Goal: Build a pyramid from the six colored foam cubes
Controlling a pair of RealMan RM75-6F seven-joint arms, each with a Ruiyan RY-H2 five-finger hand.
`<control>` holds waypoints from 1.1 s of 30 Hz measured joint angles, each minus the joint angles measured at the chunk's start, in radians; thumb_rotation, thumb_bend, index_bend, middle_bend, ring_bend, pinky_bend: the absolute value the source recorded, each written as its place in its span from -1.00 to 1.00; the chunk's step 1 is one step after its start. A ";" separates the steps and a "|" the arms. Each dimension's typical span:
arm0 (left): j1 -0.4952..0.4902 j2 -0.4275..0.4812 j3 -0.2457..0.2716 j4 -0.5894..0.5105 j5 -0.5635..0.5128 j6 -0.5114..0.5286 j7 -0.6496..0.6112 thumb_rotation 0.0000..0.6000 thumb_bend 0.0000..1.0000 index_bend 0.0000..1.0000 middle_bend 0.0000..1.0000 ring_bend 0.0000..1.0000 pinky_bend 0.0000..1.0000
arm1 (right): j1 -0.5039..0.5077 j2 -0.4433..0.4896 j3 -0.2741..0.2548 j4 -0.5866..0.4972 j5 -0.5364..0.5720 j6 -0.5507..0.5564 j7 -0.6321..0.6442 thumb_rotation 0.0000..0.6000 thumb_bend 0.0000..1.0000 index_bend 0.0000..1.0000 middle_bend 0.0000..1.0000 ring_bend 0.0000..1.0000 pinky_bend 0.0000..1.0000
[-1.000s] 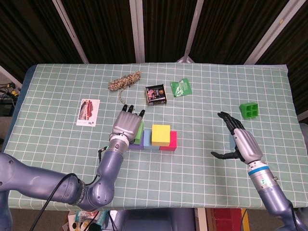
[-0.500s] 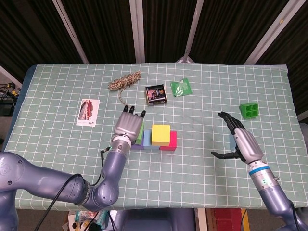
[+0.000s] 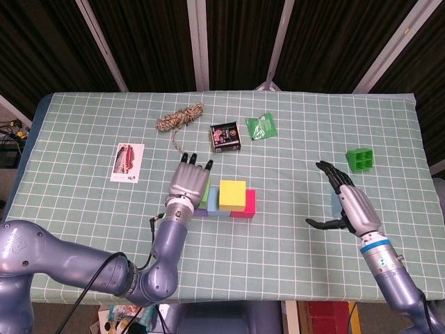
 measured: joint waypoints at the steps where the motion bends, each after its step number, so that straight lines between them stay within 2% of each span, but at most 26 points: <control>1: -0.002 -0.004 -0.002 0.003 -0.001 0.004 0.003 1.00 -0.18 -0.88 -0.30 -0.99 -0.91 | 0.000 0.000 0.000 0.000 0.000 0.000 0.001 1.00 -0.75 -1.00 -1.00 -1.00 -1.00; 19: -0.049 -0.071 -0.047 0.051 -0.047 0.059 0.083 1.00 -0.19 -0.88 -0.31 -0.99 -0.91 | -0.005 0.011 0.006 -0.007 -0.011 -0.005 0.030 1.00 -0.75 -1.00 -1.00 -1.00 -1.00; 33: -0.062 -0.121 -0.068 0.096 -0.041 0.074 0.122 1.00 -0.18 -0.88 -0.30 -0.99 -0.91 | -0.009 0.020 0.008 -0.008 -0.017 -0.012 0.050 1.00 -0.74 -1.00 -1.00 -1.00 -1.00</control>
